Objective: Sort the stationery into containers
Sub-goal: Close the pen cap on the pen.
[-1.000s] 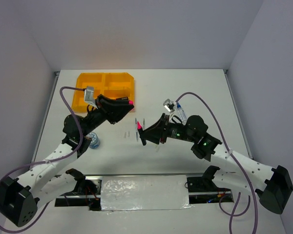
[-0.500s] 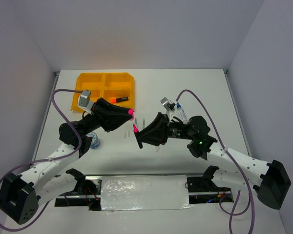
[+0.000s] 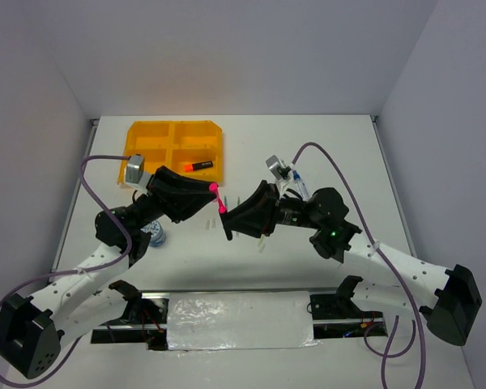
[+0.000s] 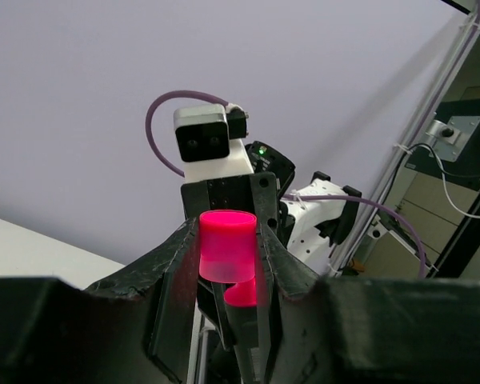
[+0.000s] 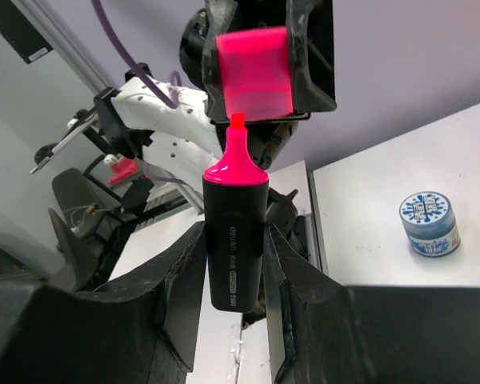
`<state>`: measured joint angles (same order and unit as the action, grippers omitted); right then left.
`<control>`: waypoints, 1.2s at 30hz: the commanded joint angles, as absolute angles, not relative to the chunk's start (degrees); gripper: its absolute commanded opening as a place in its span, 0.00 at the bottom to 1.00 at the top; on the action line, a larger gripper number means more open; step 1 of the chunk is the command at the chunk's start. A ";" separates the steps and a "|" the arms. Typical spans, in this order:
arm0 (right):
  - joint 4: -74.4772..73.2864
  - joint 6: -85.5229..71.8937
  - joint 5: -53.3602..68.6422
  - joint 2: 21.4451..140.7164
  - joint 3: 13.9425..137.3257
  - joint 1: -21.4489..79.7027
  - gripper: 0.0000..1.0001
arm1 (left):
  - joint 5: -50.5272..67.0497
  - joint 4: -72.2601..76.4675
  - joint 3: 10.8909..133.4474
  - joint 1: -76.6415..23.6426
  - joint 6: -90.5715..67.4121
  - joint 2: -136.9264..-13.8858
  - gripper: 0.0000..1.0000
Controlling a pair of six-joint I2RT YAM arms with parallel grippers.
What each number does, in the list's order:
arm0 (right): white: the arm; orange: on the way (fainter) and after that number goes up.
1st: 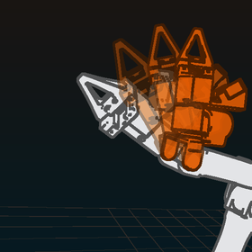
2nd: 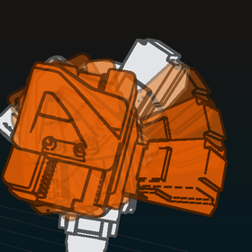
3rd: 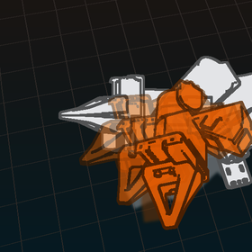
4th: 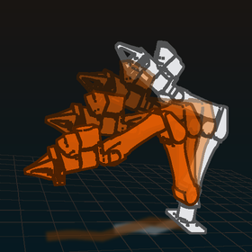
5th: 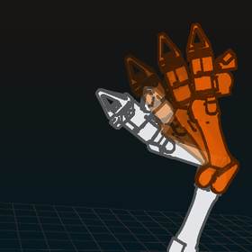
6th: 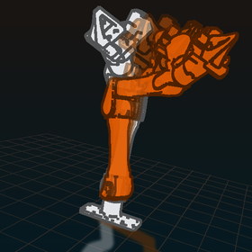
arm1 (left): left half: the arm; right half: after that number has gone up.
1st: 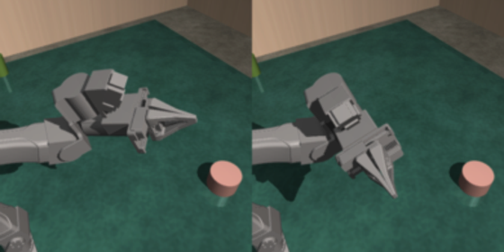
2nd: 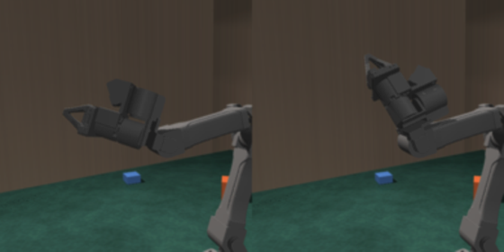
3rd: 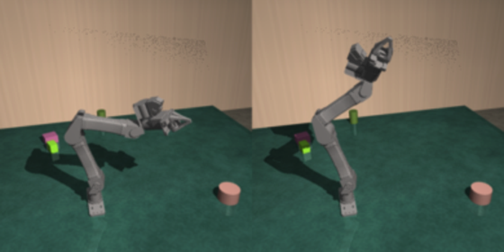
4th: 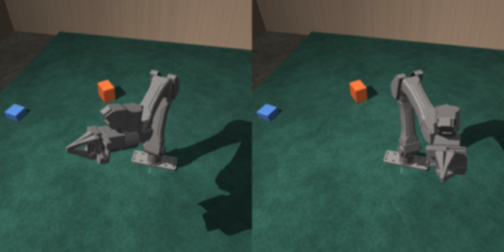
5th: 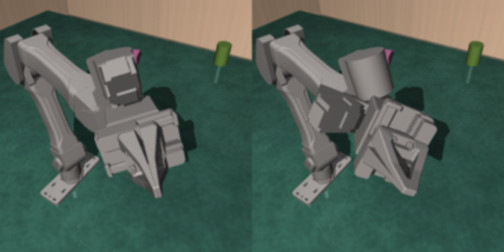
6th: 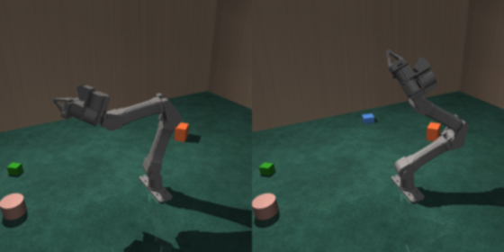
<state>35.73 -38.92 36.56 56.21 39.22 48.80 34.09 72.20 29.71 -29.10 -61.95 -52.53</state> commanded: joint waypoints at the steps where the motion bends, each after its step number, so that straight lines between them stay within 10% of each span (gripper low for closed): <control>1: 35.60 -37.18 35.07 56.86 41.75 49.66 0.11 | 31.74 73.92 30.24 -29.44 -59.33 -50.72 0.00; 36: 31.99 -32.60 33.31 60.29 48.25 49.13 0.09 | 30.06 69.26 29.18 -29.53 -59.06 -46.93 0.00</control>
<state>29.56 -32.95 33.19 60.14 45.15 49.78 29.47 65.60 29.56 -29.34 -58.76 -47.90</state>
